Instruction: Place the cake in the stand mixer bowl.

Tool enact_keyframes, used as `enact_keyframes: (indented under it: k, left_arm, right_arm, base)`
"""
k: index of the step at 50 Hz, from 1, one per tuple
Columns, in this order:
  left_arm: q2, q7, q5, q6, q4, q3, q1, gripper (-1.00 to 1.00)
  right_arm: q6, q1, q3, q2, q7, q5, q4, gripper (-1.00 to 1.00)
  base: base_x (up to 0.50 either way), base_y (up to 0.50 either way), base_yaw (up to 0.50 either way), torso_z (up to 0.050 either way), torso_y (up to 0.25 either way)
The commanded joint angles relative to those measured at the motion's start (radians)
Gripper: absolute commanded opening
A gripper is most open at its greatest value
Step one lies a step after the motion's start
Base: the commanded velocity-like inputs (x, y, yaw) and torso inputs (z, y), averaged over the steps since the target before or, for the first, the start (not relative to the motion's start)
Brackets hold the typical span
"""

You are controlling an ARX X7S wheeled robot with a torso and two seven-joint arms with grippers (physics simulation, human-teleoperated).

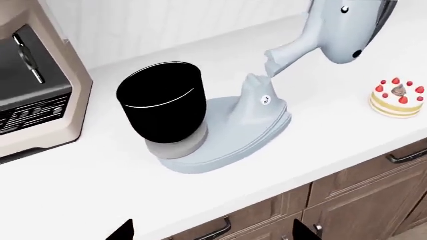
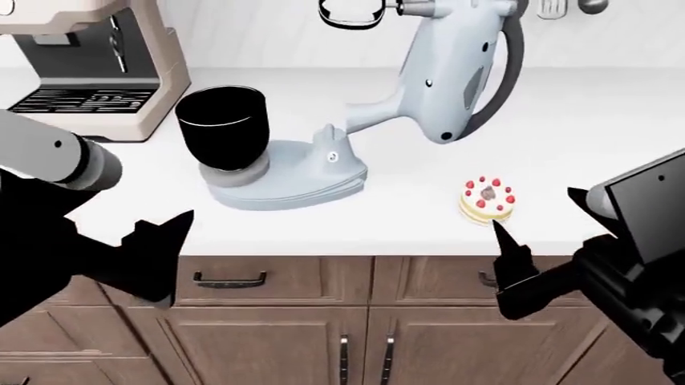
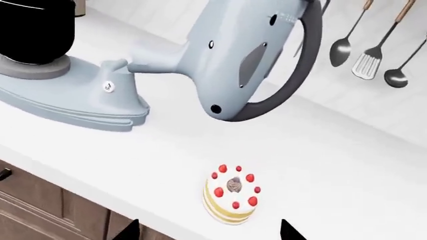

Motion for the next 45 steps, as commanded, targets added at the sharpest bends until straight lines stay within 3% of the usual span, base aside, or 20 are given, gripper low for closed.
enact_keyframes:
  k: [1,10,21,28,45]
  left_arm:
    - [-0.052,-0.022,-0.062,-0.002,-0.026,0.049,-0.059,1.0]
    - [-0.052,-0.002,-0.045,-0.001,-0.021,0.036,-0.035,1.0]
    - [-0.064,0.017,-0.034,0.004,-0.01,0.014,-0.011,1.0]
    - [-0.064,0.034,-0.012,-0.004,-0.009,-0.001,0.018,1.0]
    - [-0.072,0.067,0.01,-0.006,-0.004,-0.025,0.05,1.0]
  right_arm:
    - [-0.019,-0.001,-0.007,0.058,-0.031,0.023,-0.006,1.0]
    - [-0.039,-0.033,-0.018,0.045,-0.075,-0.059,0.001,1.0]
    - [-0.05,-0.068,-0.055,0.048,-0.015,-0.116,0.007,1.0]
    - [-0.068,-0.113,-0.047,0.054,0.04,-0.058,0.031,1.0]
    - [-0.172,-0.224,-0.133,0.028,-0.167,-0.361,0.076,1.0]
  base:
    - [0.5,-0.03,0.0,0.0,0.0]
    - [0.5,-0.03,0.0,0.0,0.0]
    - [0.0,0.0,0.0,0.0,0.0]
    - [0.0,0.0,0.0,0.0,0.0]
    - [0.0,0.0,0.0,0.0,0.0]
